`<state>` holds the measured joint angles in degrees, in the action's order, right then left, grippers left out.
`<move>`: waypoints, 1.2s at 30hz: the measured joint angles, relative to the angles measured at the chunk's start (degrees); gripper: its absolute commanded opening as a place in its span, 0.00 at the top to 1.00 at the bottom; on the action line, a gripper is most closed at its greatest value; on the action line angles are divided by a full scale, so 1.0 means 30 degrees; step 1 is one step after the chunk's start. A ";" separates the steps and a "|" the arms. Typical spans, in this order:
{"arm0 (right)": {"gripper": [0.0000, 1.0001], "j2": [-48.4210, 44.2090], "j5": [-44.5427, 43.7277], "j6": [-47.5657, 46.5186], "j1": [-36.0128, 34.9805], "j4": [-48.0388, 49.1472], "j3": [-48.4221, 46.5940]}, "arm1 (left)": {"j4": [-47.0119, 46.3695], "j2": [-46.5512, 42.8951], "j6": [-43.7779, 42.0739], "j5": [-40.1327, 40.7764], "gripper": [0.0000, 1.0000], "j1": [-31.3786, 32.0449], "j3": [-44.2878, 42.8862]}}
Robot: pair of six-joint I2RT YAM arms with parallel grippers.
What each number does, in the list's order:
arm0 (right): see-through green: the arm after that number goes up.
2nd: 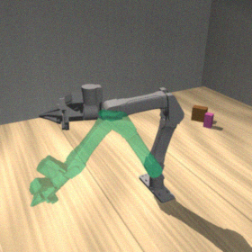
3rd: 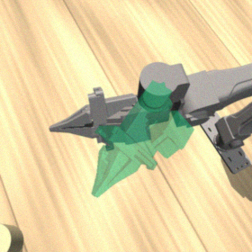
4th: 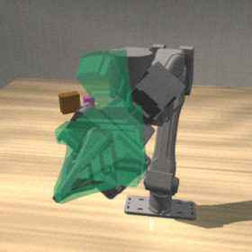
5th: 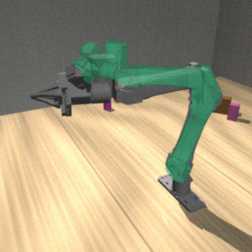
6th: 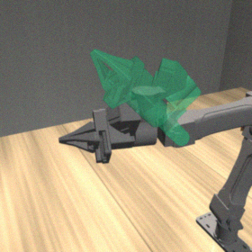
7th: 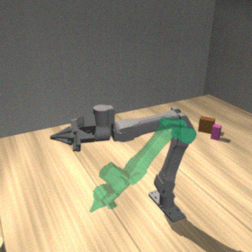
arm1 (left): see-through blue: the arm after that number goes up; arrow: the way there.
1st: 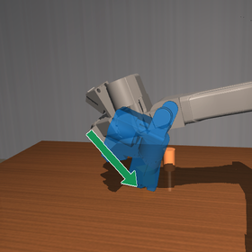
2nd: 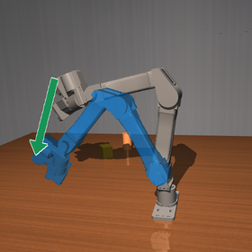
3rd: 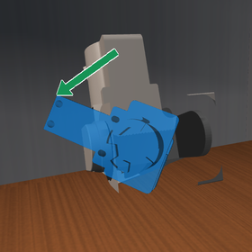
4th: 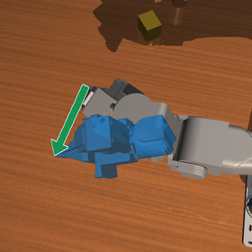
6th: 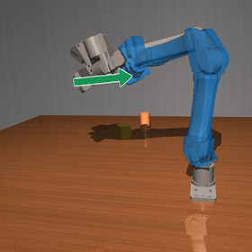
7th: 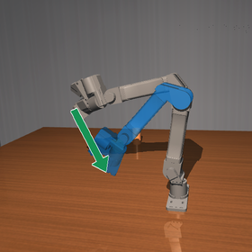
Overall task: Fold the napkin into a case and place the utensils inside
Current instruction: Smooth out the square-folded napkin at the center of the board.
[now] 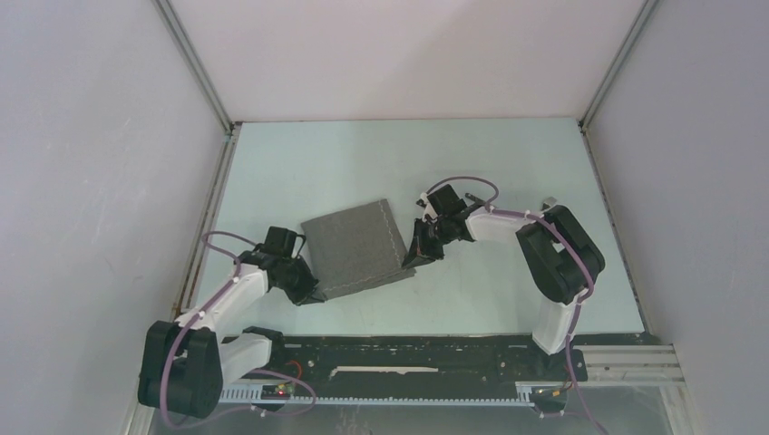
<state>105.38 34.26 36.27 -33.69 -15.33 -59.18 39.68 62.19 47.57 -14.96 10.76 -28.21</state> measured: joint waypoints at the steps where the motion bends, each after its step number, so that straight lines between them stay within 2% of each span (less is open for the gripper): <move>1: 1.00 -0.0073 -0.0087 -0.0036 -0.0029 -0.0051 0.0000 | 0.0051 -0.0138 0.0051 0.0000 1.00 0.0000 0.0000; 6: 1.00 -0.0648 -0.0255 -0.0051 -0.0073 -0.0015 0.0255 | 0.0211 -0.0838 0.0211 0.0073 1.00 0.0000 0.0000; 28: 1.00 -0.0663 -0.0583 -0.0029 -0.0306 0.0488 0.1071 | 0.0168 0.0357 0.0495 0.0459 0.99 0.0517 0.0007; 32: 1.00 -0.0663 -0.0772 -0.0022 -0.0423 0.0495 0.1071 | 0.0291 0.0015 0.0692 0.0787 0.93 0.0539 0.0007; 36: 1.00 -0.0663 -0.0882 -0.0022 -0.0517 0.0488 0.1071 | 0.0495 -0.0117 0.0809 0.0984 0.72 0.0554 0.0007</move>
<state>103.39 31.62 36.21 -35.24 -13.87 -55.96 41.17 61.84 50.00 -12.01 12.43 -28.18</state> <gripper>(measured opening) 0.017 0.139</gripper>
